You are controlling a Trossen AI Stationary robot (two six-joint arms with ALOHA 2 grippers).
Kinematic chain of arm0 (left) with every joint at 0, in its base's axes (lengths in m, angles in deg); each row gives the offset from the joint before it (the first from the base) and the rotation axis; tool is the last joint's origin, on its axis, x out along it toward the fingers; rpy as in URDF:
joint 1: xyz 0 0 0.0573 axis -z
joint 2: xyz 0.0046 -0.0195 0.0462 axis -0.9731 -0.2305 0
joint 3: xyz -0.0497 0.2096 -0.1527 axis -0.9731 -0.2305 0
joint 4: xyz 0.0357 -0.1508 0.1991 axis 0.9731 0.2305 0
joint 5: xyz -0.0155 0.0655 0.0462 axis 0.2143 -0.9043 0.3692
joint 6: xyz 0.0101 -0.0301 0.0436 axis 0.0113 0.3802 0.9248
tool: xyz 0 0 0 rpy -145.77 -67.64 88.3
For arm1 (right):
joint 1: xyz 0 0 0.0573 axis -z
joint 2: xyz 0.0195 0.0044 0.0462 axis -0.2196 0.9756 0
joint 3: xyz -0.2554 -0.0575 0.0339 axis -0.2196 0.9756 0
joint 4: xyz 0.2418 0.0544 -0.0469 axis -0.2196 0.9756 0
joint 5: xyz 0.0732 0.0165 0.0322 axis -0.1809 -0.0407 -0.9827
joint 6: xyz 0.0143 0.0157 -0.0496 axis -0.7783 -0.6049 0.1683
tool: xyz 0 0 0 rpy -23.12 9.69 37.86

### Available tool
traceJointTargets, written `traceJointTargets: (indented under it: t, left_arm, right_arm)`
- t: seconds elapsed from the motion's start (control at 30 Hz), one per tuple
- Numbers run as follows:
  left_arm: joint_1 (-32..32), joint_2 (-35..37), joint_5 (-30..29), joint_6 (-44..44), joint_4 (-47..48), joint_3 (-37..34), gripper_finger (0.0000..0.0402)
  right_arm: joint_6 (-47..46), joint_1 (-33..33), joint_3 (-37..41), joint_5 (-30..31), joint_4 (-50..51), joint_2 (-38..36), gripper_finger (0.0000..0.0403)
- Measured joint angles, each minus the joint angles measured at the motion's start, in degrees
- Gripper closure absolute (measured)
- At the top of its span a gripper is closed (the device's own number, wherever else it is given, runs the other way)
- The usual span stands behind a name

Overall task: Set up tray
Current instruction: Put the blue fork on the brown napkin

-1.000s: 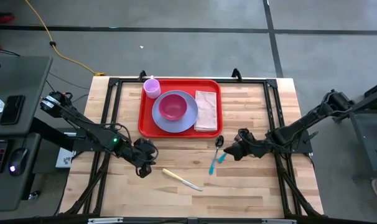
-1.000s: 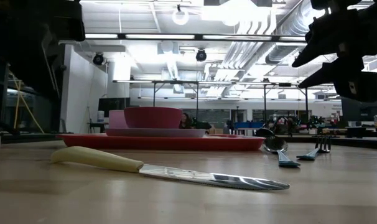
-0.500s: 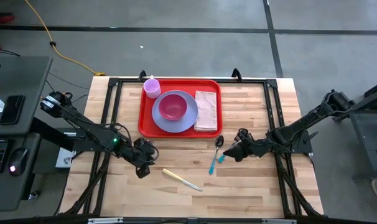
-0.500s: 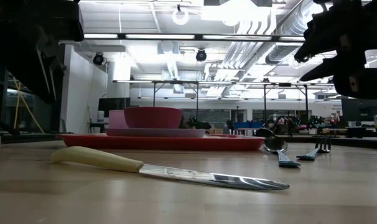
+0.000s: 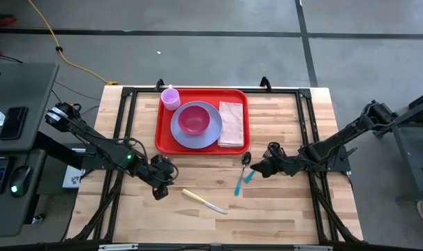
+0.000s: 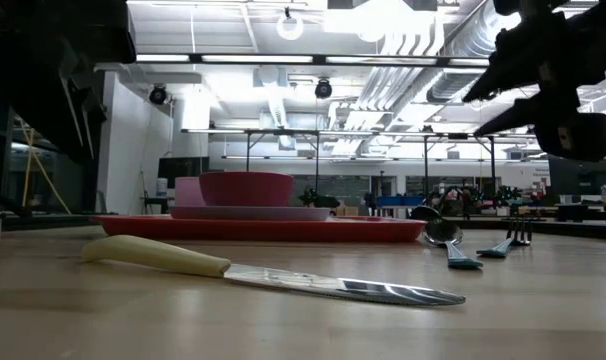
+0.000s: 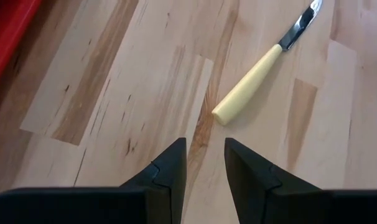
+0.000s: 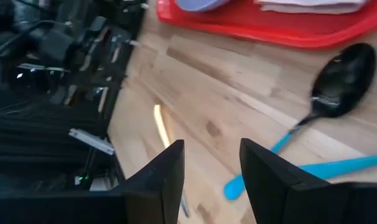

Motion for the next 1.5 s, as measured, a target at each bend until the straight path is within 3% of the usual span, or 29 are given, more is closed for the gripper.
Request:
traceJointTargets:
  t: [0.27, 0.47, 0.83, 1.03, 1.2, 1.37, 1.5]
  left_arm:
    - [0.0, 0.0, 0.6, 0.0, 0.02, 0.0, 0.0263]
    - [0.0, 0.0, 0.74, 0.0, 1.0, 0.0, 0.0263]
    - [0.0, 0.0, 0.28, 1.79, 0.87, 0.02, 0.0263]
    - [-0.02, 0.0, -1.07, 1.94, 0.85, 0.02, 0.0263]
    - [-0.01, 0.0, -0.96, 2.12, 0.93, 0.02, 0.0263]
    - [-0.01, 0.0, -0.84, 2.52, 1.25, 0.02, 0.0263]
    - [-0.02, 0.15, -1.01, 2.58, 1.34, 0.02, 0.0263]
  right_arm:
    - [-7.16, -0.05, -2.23, -0.82, 8.56, 0.0, 0.0269]
    - [-12.15, -0.05, -11.8, -3.31, 26.19, 0.29, 0.0269]
    - [-27.06, 2.64, -31.23, -19.06, 58.53, 13.39, 0.0269]
    - [-29.87, 6.39, -36.75, -21.63, 59.38, 20.77, 0.0269]
    - [-31.92, 10.08, -36.89, -26.87, 59.59, 25.27, 0.0269]
    - [-34.88, 13.65, -36.87, -33.3, 61.43, 26.77, 0.0269]
    - [-34.21, 16.04, -36.87, -32.35, 61.54, 26.67, 0.0269]
